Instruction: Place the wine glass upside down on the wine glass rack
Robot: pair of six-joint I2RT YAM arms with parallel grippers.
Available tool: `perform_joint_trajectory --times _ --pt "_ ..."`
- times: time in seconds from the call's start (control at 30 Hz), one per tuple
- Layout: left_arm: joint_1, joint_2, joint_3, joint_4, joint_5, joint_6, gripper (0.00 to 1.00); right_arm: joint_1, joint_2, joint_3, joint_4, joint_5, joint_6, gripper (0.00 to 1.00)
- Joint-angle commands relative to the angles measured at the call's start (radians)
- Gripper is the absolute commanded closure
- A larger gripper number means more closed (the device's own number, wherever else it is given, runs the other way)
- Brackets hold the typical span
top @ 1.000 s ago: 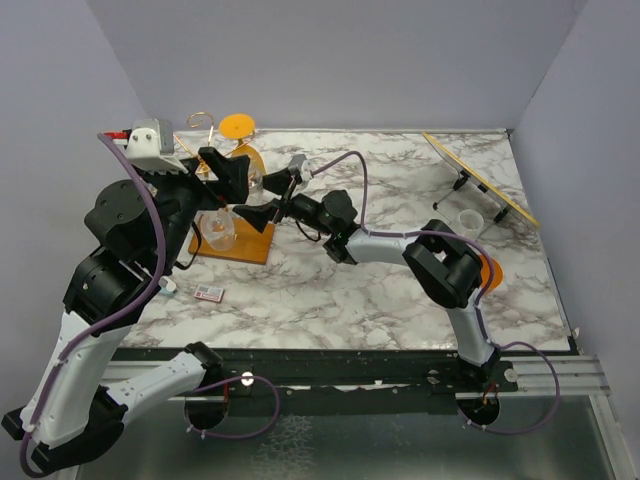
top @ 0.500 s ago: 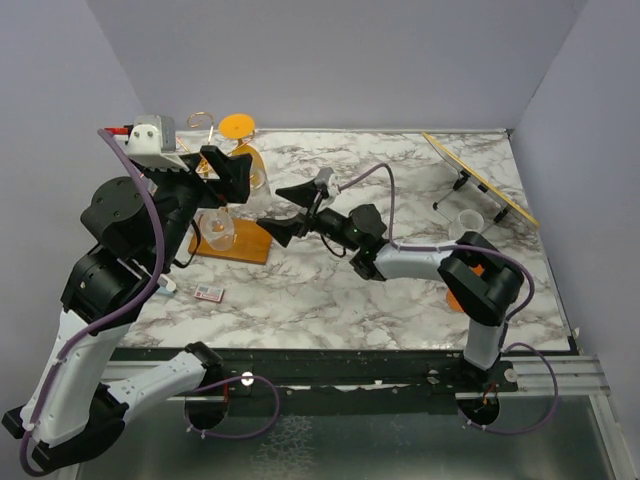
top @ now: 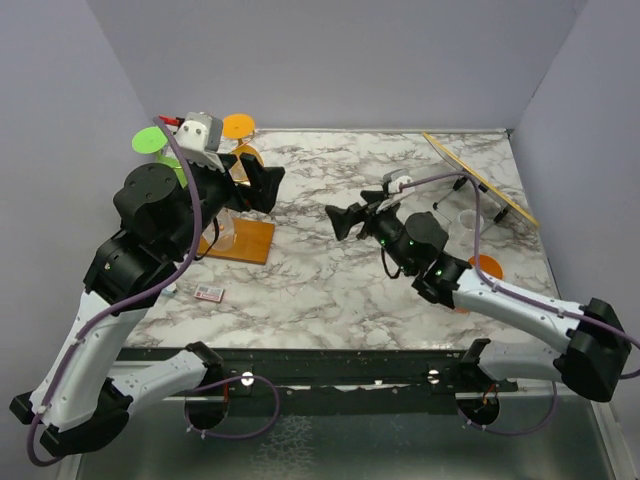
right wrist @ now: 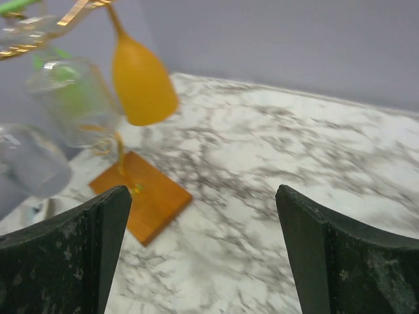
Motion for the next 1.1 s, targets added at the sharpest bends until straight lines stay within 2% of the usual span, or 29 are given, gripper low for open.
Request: perform_joint_trajectory --times 0.0,0.23,0.33,0.4,0.53,0.67,0.9,1.07 --pt "-0.002 -0.01 -0.054 0.051 0.113 0.019 0.01 -0.011 -0.081 0.093 -0.572 0.41 0.008 0.03" --pt "-0.001 -0.029 -0.171 0.137 0.258 -0.021 0.01 -0.046 -0.129 0.284 -1.211 0.651 0.288 0.06" --pt "-0.002 -0.042 -0.223 0.168 0.279 -0.044 0.01 -0.092 -0.124 0.352 -1.49 0.705 0.453 0.06" --pt "-0.001 -0.048 -0.25 0.183 0.28 -0.056 0.01 -0.132 -0.14 0.356 -1.617 0.71 0.528 0.06" --pt "-0.001 -0.051 -0.287 0.206 0.275 -0.077 0.01 -0.227 -0.225 0.284 -1.624 0.618 0.55 0.06" --pt "-0.001 -0.047 -0.302 0.219 0.279 -0.095 0.01 -0.263 -0.29 0.267 -1.722 0.676 0.68 0.08" --pt "0.0 -0.032 -0.312 0.222 0.28 -0.123 0.01 -0.266 -0.358 0.205 -1.733 0.66 0.768 0.3" --pt "-0.001 -0.031 -0.322 0.224 0.277 -0.133 0.01 -0.265 -0.36 0.151 -1.723 0.619 0.812 0.34"
